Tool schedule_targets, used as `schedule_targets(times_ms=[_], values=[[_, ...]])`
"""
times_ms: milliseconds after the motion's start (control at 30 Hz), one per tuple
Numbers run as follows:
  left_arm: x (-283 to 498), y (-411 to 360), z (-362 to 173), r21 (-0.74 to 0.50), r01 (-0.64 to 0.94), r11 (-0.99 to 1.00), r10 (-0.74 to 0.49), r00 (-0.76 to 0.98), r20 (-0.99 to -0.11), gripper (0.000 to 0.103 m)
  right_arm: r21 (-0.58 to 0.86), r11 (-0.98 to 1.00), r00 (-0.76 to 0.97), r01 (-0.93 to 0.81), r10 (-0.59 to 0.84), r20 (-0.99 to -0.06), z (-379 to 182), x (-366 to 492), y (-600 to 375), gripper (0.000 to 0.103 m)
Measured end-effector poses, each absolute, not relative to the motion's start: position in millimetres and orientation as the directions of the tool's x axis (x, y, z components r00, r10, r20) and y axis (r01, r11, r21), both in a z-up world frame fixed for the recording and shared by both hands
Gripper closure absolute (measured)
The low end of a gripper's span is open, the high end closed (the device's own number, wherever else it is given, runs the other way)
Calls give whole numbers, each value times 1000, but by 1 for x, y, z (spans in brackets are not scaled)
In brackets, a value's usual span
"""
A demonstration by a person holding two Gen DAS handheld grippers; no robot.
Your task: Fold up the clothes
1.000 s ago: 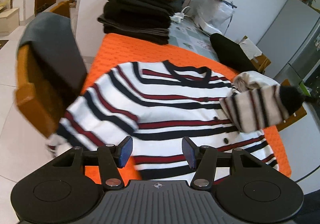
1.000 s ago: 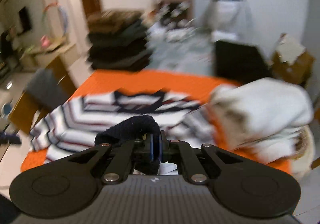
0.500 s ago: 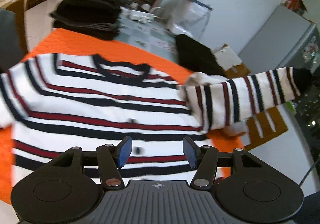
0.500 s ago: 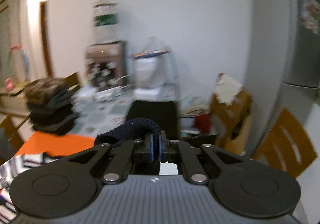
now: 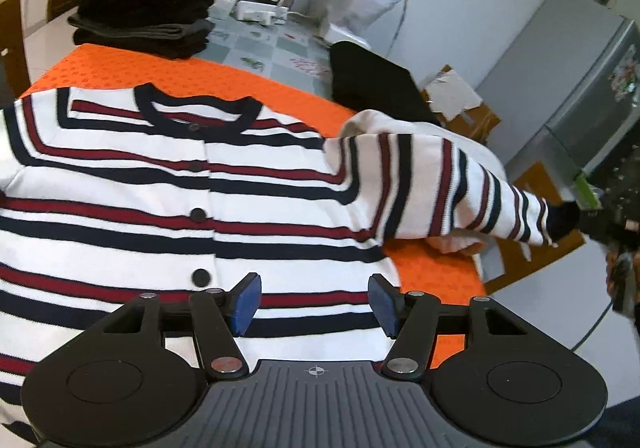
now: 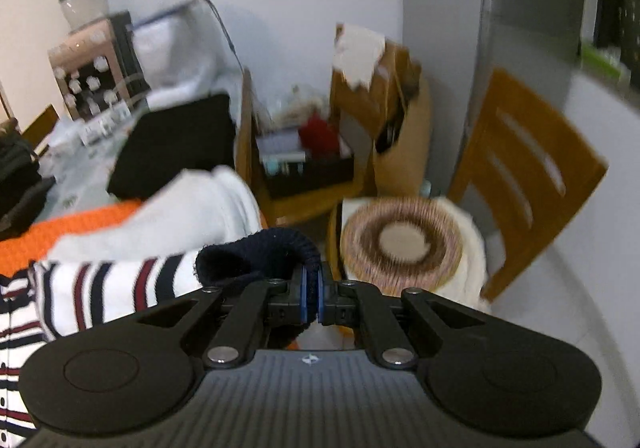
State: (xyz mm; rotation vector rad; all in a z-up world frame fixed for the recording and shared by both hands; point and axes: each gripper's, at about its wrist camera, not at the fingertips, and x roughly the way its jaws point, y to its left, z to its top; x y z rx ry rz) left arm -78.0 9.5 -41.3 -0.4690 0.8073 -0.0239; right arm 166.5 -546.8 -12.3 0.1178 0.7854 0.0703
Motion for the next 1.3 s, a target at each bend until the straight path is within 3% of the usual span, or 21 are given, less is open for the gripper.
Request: schedule_targets(times_ms=[67,267,333,400,600,767,867,1000,1200,1300], values=[[-77,10,-45,-399,-177,900,-170,701,-693,38,141,990,692,-14,112,-713,-29,166,-543,91],[-69,22,-64,-342,-254,905,-72,701,-710,33,80,994,711,-79,112,-694,-31,145,-510,56],[-63,27,-74,-310,-278,909,-29,701,-713,18,77,990,724,-120,141,-675,-19,135,-502,48],[-54,32,-84,-275,-295,915,14,705,-709,14,87,982,731,-170,185,-657,-8,123,-492,38],[-16,45,-109,-191,-319,928,116,736,-667,0,136,948,707,-288,306,-638,9,88,-450,34],[18,53,-125,-161,-291,943,124,756,-643,0,175,928,667,-328,359,-653,8,71,-419,34],[34,63,-141,-162,-312,936,119,715,-689,0,179,925,663,-335,366,-654,7,60,-406,34],[34,63,-148,-128,-300,945,138,722,-678,0,181,926,660,-331,365,-657,5,53,-396,34],[32,43,-154,14,-282,959,217,704,-676,0,208,925,642,-318,371,-671,-4,53,-391,34],[29,39,-153,25,-314,949,247,692,-679,0,210,919,624,-333,381,-682,-10,57,-382,34]])
